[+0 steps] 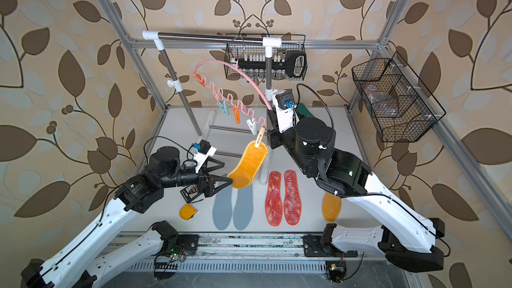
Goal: Take the shoe insoles off the hanger
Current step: Adjust the hanger on the clothesline.
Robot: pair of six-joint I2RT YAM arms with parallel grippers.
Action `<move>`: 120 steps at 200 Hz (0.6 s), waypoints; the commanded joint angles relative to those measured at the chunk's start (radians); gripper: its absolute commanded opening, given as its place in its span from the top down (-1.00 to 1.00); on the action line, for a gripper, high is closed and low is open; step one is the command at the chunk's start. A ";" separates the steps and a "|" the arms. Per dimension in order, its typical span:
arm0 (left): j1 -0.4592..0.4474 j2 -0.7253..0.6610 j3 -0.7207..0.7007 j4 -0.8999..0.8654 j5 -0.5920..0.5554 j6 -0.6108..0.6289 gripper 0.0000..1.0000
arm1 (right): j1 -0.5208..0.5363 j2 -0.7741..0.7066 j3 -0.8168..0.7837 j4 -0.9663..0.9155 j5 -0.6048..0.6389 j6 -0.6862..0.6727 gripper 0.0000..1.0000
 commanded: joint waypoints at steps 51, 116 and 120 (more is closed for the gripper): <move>-0.005 0.070 0.076 0.058 -0.036 0.015 -0.98 | 0.007 0.233 0.336 -0.072 0.283 -0.147 1.00; -0.005 0.050 0.038 0.060 -0.060 -0.015 -0.98 | 0.009 0.380 0.480 -0.234 0.383 -0.127 1.00; -0.005 0.046 0.036 0.061 -0.062 -0.017 -0.98 | 0.010 0.389 0.493 -0.259 0.383 -0.112 1.00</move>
